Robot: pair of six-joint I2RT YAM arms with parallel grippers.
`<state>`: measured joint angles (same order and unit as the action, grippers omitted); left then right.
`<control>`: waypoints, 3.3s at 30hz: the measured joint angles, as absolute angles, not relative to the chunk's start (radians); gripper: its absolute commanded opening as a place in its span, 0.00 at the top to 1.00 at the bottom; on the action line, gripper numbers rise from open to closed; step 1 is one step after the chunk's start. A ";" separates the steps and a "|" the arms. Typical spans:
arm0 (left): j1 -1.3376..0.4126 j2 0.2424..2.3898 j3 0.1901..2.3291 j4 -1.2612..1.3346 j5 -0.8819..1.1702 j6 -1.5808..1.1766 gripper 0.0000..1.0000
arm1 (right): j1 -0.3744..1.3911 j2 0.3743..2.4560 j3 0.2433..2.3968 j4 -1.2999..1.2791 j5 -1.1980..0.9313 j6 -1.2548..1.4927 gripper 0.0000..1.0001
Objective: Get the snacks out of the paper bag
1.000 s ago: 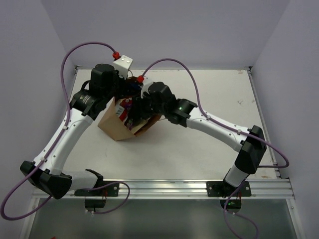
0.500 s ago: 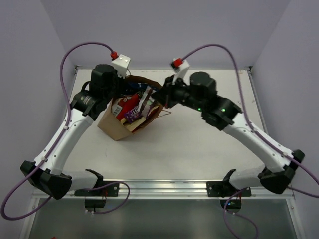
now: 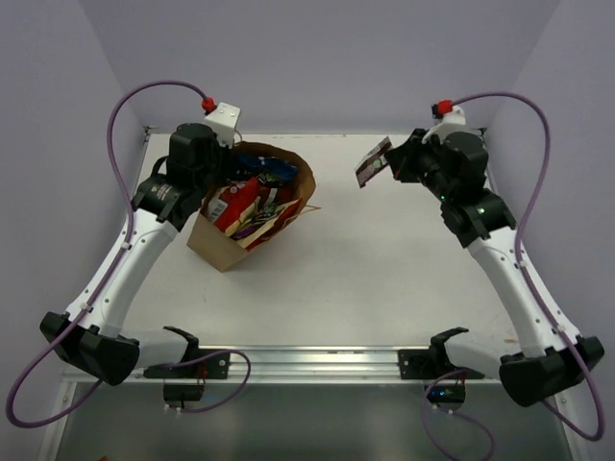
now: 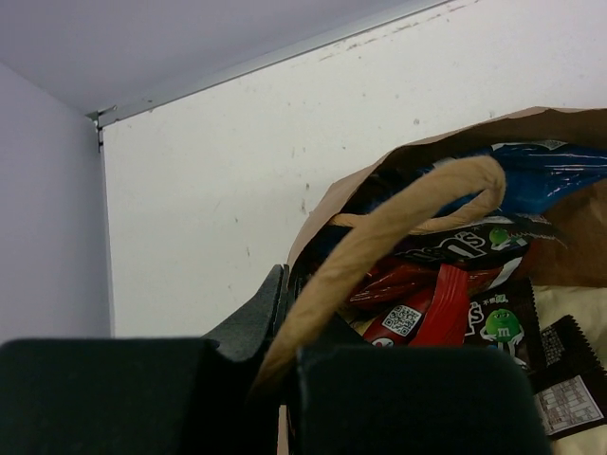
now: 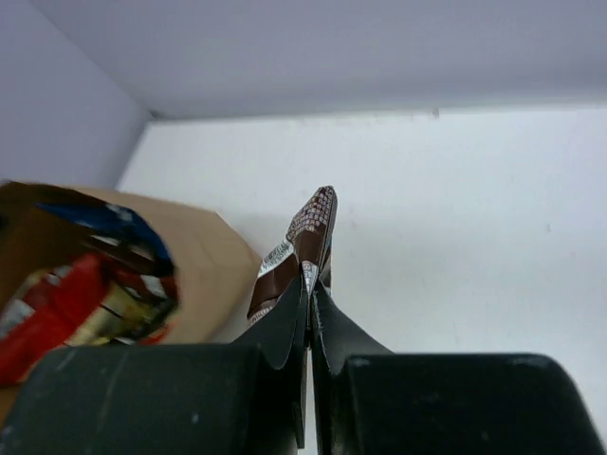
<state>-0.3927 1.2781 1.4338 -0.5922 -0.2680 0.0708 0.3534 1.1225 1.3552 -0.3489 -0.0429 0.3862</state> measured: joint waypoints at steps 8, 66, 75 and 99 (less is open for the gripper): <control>-0.393 1.268 1.427 -0.589 -0.253 0.070 1.00 | 0.348 1.417 1.040 -0.212 -0.219 0.455 1.00; -0.388 1.261 1.434 -0.595 -0.163 0.130 1.00 | 0.716 1.708 1.615 -0.262 -0.270 -0.085 1.00; -0.359 1.330 1.434 -0.484 -0.239 0.226 1.00 | 0.622 1.249 1.559 -0.294 -0.176 0.037 1.00; -0.324 1.313 1.332 -0.308 -0.141 0.290 1.00 | -0.099 1.534 1.139 -0.114 -0.117 0.674 1.00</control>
<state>-0.3237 1.3128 1.3315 -0.3077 -0.1406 0.2897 -0.0990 1.5337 1.1385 -0.1139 -0.1173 0.6739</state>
